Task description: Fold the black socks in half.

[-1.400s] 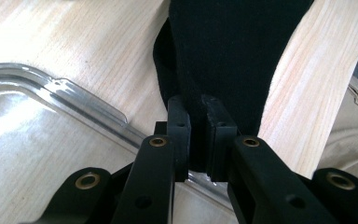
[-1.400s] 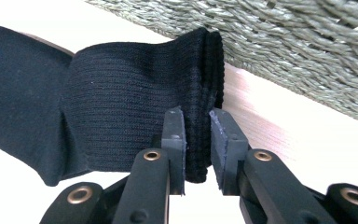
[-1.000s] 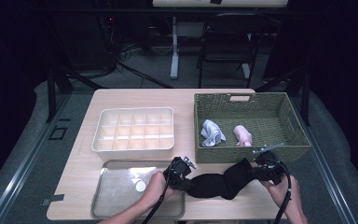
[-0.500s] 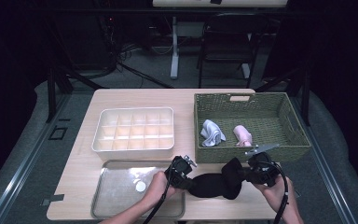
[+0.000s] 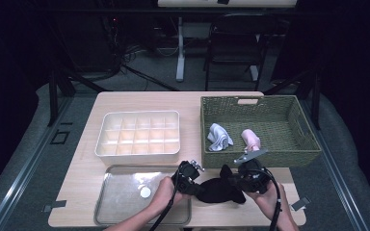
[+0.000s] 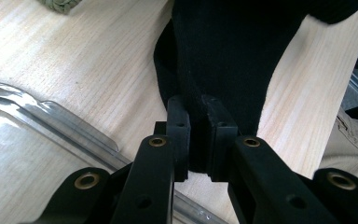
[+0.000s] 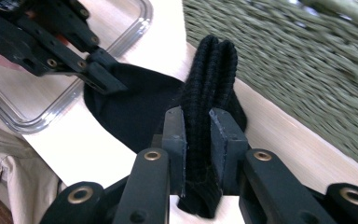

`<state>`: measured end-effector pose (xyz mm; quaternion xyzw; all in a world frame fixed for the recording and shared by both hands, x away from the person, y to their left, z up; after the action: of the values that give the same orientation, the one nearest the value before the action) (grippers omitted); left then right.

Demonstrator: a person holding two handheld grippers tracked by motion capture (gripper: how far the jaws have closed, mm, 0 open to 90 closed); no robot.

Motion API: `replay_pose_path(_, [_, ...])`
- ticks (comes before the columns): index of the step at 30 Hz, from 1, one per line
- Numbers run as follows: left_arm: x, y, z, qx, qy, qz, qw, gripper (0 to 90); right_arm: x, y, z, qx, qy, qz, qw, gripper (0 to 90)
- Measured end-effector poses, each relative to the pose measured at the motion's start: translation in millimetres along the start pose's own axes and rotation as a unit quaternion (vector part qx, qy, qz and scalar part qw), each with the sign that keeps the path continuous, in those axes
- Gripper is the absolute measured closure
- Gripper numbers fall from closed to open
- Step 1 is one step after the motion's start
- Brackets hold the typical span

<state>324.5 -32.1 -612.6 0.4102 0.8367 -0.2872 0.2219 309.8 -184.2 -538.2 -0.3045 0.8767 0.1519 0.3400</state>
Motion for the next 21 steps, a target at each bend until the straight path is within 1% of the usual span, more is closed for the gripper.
replay_pose_path(3, [-1.0,-0.2,1.6,0.006,-0.005,-0.003,1.0,82.4,-2.8,9.2,10.1,-0.008,0.002,-0.008,0.9999,77.5])
replay_pose_path(4, [-1.2,-0.2,2.1,0.002,-0.005,-0.005,1.0,82.4,-2.8,12.1,14.0,-0.013,0.006,-0.009,0.9999,77.4])
replay_pose_path(5, [-1.5,-0.1,2.6,0.007,-0.007,-0.008,0.9999,82.3,-2.6,13.2,16.9,-0.013,0.007,-0.013,0.9998,77.4])
replay_pose_path(7, [-1.7,0.3,2.5,0.006,-0.005,-0.007,0.9999,82.3,-0.1,17.1,25.2,-0.018,0.021,-0.02,0.9994,77.4])
replay_pose_path(12, [-2.4,1.3,3.0,0.007,-0.009,-0.01,0.9999,81.9,6.9,21.7,41.0,-0.02,0.036,-0.023,0.9989,77.2])
replay_pose_path(13, [-2.2,1.8,2.8,0.008,-0.008,-0.009,0.9999,81.6,7.9,22.7,43.6,-0.023,0.038,-0.024,0.9987,77.1])
replay_pose_path(14, [-2.2,2.2,2.9,0.008,-0.008,-0.009,0.9999,81.2,8.9,22.3,46.0,-0.023,0.041,-0.03,0.9984,77.1])
replay_pose_path(15, [-2.2,2.5,2.8,0.008,-0.008,-0.009,0.9999,80.8,9.4,23.4,48.0,-0.022,0.046,-0.031,0.9982,77.1])
replay_pose_path(16, [-2.5,2.5,2.7,0.007,-0.01,-0.011,0.9999,80.4,9.2,24.7,49.7,-0.025,0.041,-0.029,0.9984,77.0])
replay_pose_path(18, [-2.7,3.2,1.9,0.007,-0.01,-0.011,0.9999,78.5,10.2,27.7,52.9,-0.026,0.047,-0.031,0.9981,76.7])
replay_pose_path(19, [-2.7,3.7,1.4,0.007,-0.009,-0.012,0.9999,76.9,10.5,29.0,53.8,-0.03,0.048,-0.027,0.998,76.1])
replay_pose_path(20, [-2.7,4.0,0.9,0.007,-0.009,-0.013,0.9998,75.8,10.9,28.7,54.0,-0.032,0.053,-0.029,0.9977,75.6])
replay_pose_path(21, [-2.9,5.0,-0.8,0.005,-0.008,-0.012,0.9999,73.8,10.8,29.3,54.8,-0.035,0.05,-0.029,0.9978,74.8])
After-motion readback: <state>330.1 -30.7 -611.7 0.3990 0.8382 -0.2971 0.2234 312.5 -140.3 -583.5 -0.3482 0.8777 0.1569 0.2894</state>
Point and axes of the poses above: each handheld gripper's, and its own axes: z roughly forward along the jaws, x roughly out of its underside, y roughly to its left, the point moved 7 cm from there along z, roughly forward along the jaws, and after that the axes turned 11 degrees about -y, right-handed, at the moved point
